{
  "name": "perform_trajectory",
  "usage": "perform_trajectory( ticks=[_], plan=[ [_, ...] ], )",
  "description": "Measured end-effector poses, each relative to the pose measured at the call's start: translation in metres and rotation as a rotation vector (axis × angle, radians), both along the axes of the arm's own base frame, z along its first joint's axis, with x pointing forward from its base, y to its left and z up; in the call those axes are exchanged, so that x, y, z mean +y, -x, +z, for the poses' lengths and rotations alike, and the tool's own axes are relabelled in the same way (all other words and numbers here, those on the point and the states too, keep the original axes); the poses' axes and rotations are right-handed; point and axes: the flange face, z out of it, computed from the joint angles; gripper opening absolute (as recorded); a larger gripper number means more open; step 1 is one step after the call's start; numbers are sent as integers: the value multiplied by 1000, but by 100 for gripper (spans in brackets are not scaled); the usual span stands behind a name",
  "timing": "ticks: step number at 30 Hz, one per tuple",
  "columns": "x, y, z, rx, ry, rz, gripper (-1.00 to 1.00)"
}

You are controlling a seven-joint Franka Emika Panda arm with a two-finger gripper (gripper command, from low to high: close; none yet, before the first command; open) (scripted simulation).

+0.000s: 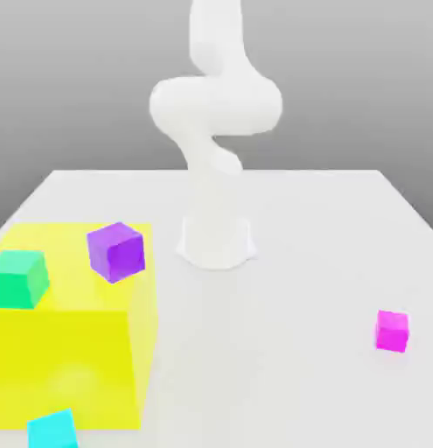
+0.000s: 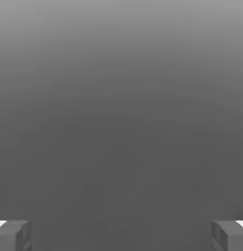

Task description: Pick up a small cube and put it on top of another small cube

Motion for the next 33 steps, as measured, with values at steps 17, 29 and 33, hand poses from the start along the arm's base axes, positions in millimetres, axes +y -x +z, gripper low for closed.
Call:
perform_trajectory(
  ticks=[17, 29, 33],
  plan=[
    [234, 7, -357, 454, 334, 837, 0],
    [269, 91, -534, 597, 476, 1139, -100],
    [269, 92, -534, 597, 477, 1139, -100]
  ],
)
